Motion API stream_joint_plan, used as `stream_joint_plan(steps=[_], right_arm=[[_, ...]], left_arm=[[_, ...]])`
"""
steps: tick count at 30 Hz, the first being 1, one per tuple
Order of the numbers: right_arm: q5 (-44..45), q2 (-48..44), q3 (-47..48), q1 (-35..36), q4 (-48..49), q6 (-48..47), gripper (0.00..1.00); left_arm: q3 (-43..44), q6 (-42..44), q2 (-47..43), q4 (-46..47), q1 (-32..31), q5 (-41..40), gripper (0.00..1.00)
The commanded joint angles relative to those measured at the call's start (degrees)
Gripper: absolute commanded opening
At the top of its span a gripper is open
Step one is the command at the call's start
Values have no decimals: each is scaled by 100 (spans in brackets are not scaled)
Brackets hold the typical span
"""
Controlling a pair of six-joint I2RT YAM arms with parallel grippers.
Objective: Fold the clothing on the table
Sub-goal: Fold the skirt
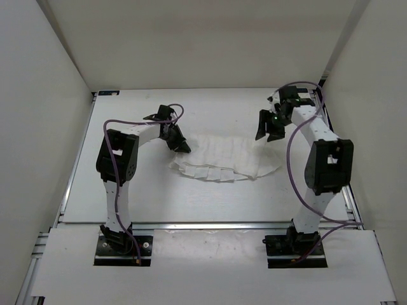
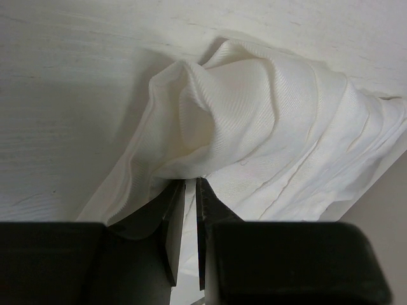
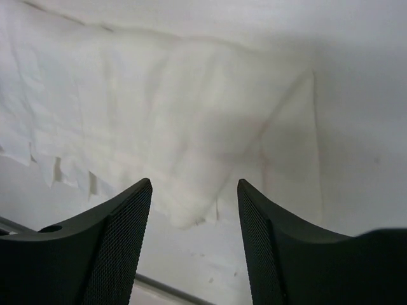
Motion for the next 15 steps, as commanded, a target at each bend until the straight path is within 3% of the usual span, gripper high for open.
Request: stream_joint_plan(steps=[1, 2, 6, 15], right_arm=[[3, -414, -846, -475, 80, 10, 65], [-94, -442, -1125, -520, 158, -15, 72], [-226, -741, -1787, -538, 615, -138, 73], [-824, -390, -1779, -652, 1301, -244, 73]], left_arm=[[-151, 70, -399, -8, 99, -203, 25], [-159, 70, -355, -25, 134, -238, 25], [-63, 149, -267, -139, 292, -203, 25], [245, 342, -197, -429, 442, -264, 25]])
